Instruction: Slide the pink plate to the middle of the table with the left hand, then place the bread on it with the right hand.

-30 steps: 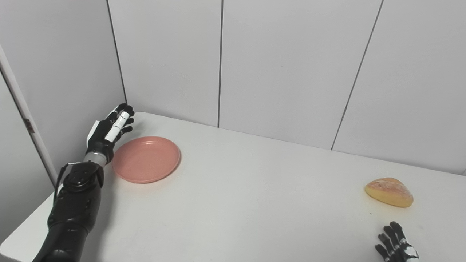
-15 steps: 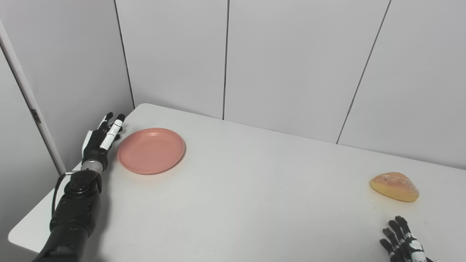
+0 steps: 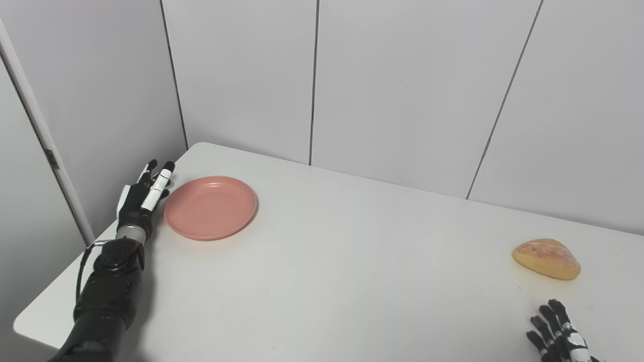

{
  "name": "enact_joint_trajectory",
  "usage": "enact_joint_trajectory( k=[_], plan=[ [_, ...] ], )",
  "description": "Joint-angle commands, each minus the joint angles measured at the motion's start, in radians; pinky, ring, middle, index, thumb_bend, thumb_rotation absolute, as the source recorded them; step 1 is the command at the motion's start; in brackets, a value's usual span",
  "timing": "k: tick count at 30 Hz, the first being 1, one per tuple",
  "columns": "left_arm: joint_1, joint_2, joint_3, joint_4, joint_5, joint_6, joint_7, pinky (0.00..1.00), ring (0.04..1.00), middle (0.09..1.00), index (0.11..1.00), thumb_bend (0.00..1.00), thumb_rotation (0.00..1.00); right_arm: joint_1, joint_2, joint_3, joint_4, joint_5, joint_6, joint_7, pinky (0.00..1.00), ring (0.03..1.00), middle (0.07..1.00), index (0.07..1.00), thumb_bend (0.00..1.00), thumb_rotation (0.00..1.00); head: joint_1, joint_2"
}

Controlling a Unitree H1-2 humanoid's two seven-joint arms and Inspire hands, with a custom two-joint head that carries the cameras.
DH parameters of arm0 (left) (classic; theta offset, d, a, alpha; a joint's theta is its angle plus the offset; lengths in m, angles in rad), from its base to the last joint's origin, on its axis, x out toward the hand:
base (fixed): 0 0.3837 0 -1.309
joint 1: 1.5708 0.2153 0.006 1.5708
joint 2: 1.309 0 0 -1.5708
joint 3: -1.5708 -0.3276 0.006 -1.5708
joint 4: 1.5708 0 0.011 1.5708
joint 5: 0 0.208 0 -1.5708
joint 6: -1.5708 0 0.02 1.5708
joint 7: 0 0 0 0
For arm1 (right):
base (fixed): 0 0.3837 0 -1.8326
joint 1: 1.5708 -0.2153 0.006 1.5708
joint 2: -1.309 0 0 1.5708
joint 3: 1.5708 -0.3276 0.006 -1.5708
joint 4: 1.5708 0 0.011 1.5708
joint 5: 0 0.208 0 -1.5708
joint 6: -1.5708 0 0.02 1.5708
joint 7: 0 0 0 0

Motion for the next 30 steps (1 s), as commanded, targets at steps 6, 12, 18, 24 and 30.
enact_joint_trajectory(
  k=[6,12,18,24,30],
  plan=[
    [-0.023,-0.039,-0.029,0.016,-0.02,-0.042,-0.046,0.89,0.899,0.901,0.958,0.8,0.74,-0.021,-0.005,-0.002,-0.021,-0.006,0.003,0.0,1.0,0.981,1.0,1.0,0.74,0.89,-0.004,-0.001],
    [-0.021,-0.058,-0.051,-0.008,-0.023,-0.039,-0.049,0.87,0.888,0.895,0.958,0.81,0.73,-0.021,0.002,-0.003,-0.02,-0.008,0.0,-0.004,1.0,0.97,0.994,1.0,0.74,0.87,-0.005,-0.001],
    [-0.019,-0.066,-0.061,-0.036,-0.03,-0.026,-0.062,0.85,0.879,0.884,0.944,0.82,0.73,-0.02,0.01,-0.004,-0.029,0.001,0.014,-0.01,1.0,0.968,0.99,1.0,0.75,0.84,-0.01,0.0],
    [-0.012,-0.074,-0.07,-0.07,-0.03,-0.011,-0.08,0.85,0.871,0.872,0.933,0.8,0.73,-0.021,0.013,0.0,-0.034,-0.002,0.02,-0.013,1.0,0.969,0.992,1.0,0.75,0.84,-0.015,-0.001],
    [-0.008,-0.093,-0.062,-0.099,-0.056,-0.008,-0.099,0.86,0.871,0.865,0.937,0.83,0.7,-0.021,0.018,-0.001,-0.034,0.004,0.021,-0.012,0.99,0.97,0.993,1.0,0.76,0.82,-0.018,0.0]
  ],
)
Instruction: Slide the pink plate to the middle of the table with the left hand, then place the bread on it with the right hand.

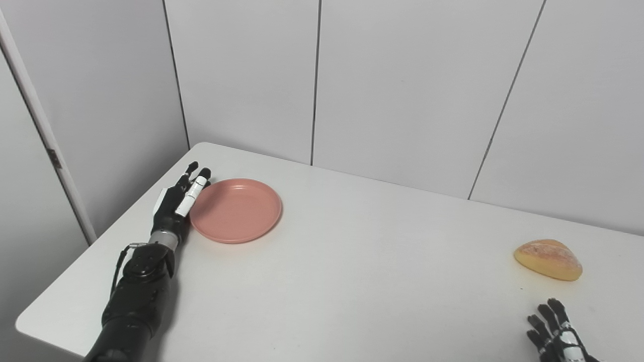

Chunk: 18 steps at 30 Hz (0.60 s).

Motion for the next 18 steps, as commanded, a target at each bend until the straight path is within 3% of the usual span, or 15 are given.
enact_joint_trajectory(
  k=[1,11,18],
  plan=[
    [-0.021,-0.006,-0.008,-0.028,-0.013,0.003,-0.031,0.85,0.868,0.861,0.934,0.84,0.7,-0.021,-0.001,-0.002,-0.027,0.009,0.011,0.004,0.99,0.971,0.993,1.0,0.76,0.82,-0.002,0.001],
    [0.0,-0.052,-0.034,-0.146,-0.01,0.047,-0.025,0.84,0.855,0.859,0.924,0.93,0.75,-0.025,-0.004,0.002,-0.023,0.003,0.011,0.004,0.99,0.966,0.992,1.0,0.76,0.82,-0.006,0.005],
    [-0.003,-0.093,-0.039,-0.214,-0.03,0.093,-0.043,0.84,0.863,0.861,0.925,0.92,0.73,-0.027,-0.001,0.007,-0.02,-0.004,0.014,-0.002,0.99,0.962,0.988,1.0,0.75,0.82,-0.014,0.004]
  ],
)
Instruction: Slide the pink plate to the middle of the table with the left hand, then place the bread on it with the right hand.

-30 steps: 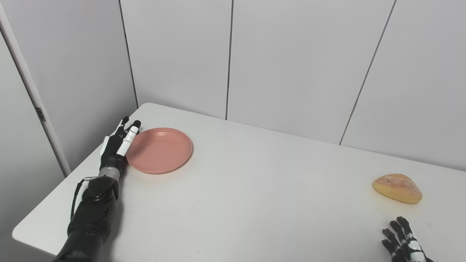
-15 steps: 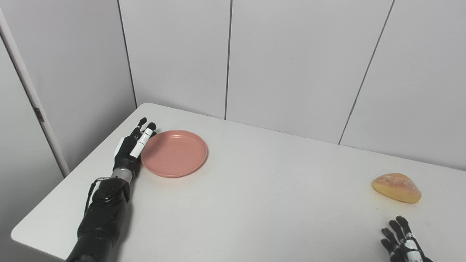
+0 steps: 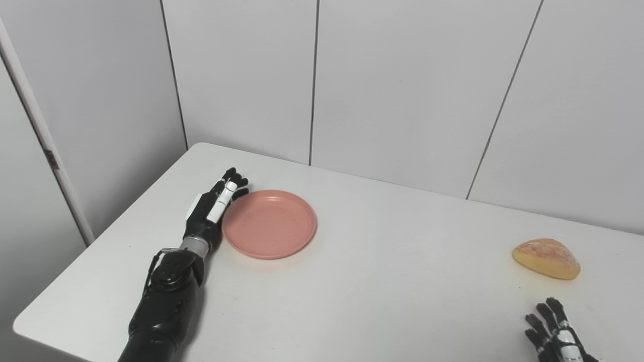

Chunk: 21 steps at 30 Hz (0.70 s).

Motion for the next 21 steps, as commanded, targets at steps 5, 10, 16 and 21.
enact_joint_trajectory(
  k=[5,10,16,21],
  plan=[
    [-0.035,-0.019,-0.011,-0.09,0.005,0.046,0.007,0.82,0.856,0.851,0.918,0.89,0.74,-0.021,0.002,0.004,-0.03,-0.003,0.02,-0.004,0.98,0.96,0.985,0.998,0.76,0.82,-0.006,0.006],
    [-0.037,-0.039,-0.02,-0.122,-0.001,0.081,-0.009,0.83,0.853,0.858,0.922,0.85,0.76,-0.024,0.007,0.007,-0.038,-0.002,0.025,-0.009,0.99,0.965,0.986,0.999,0.76,0.81,-0.019,0.026],
    [-0.044,-0.058,-0.036,-0.118,-0.014,0.089,-0.041,0.83,0.864,0.882,0.937,0.87,0.76,-0.03,0.017,0.009,-0.026,-0.014,0.015,-0.014,0.97,0.95,0.97,0.985,0.79,0.79,-0.036,0.01],
    [-0.032,-0.074,-0.057,-0.148,-0.012,0.098,-0.049,0.83,0.868,0.889,0.932,0.85,0.77,-0.024,0.025,0.013,-0.043,-0.022,0.027,-0.02,0.96,0.942,0.964,0.98,0.81,0.79,-0.047,0.013]
  ],
)
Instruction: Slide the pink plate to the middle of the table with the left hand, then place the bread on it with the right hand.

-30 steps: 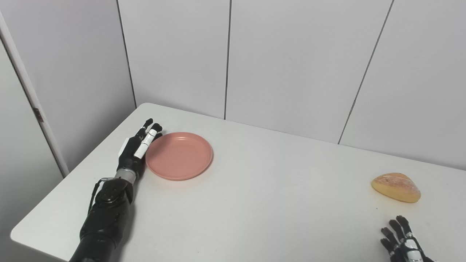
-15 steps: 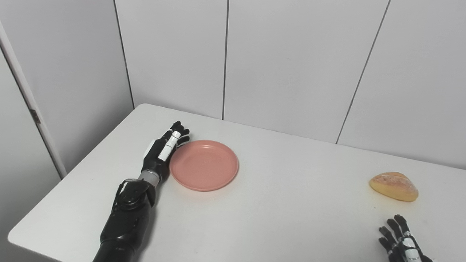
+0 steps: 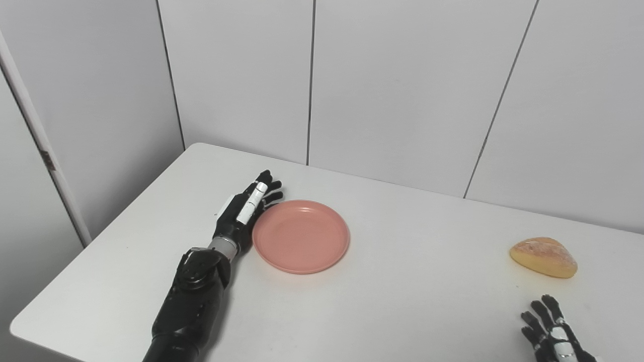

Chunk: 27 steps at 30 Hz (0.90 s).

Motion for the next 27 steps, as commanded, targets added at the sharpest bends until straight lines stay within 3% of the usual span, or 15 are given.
enact_joint_trajectory(
  k=[1,6,13,27],
  plan=[
    [-0.032,0.0,-0.007,-0.047,-0.007,-0.007,-0.018,0.83,0.869,0.89,0.932,0.84,0.77,-0.019,0.002,0.008,-0.037,-0.002,0.013,0.006,0.96,0.941,0.963,0.981,0.81,0.78,-0.001,0.001],
    [-0.002,-0.043,-0.017,-0.132,-0.037,0.029,-0.031,0.84,0.877,0.885,0.922,0.83,0.76,-0.015,0.002,0.015,-0.049,-0.012,0.019,0.002,0.96,0.943,0.964,0.986,0.79,0.8,-0.022,0.012],
    [0.029,-0.109,-0.024,-0.196,-0.032,0.064,0.009,0.87,0.883,0.87,0.918,0.81,0.75,-0.015,0.02,0.027,-0.068,-0.024,0.048,-0.015,0.92,0.921,0.942,0.957,0.76,0.78,-0.096,0.023],
    [0.064,-0.159,-0.073,-0.26,0.009,0.139,0.051,0.84,0.867,0.861,0.919,0.78,0.78,-0.016,0.056,0.077,-0.098,-0.093,0.059,-0.033,0.92,0.913,0.936,0.952,0.69,0.79,-0.197,0.035]
  ],
)
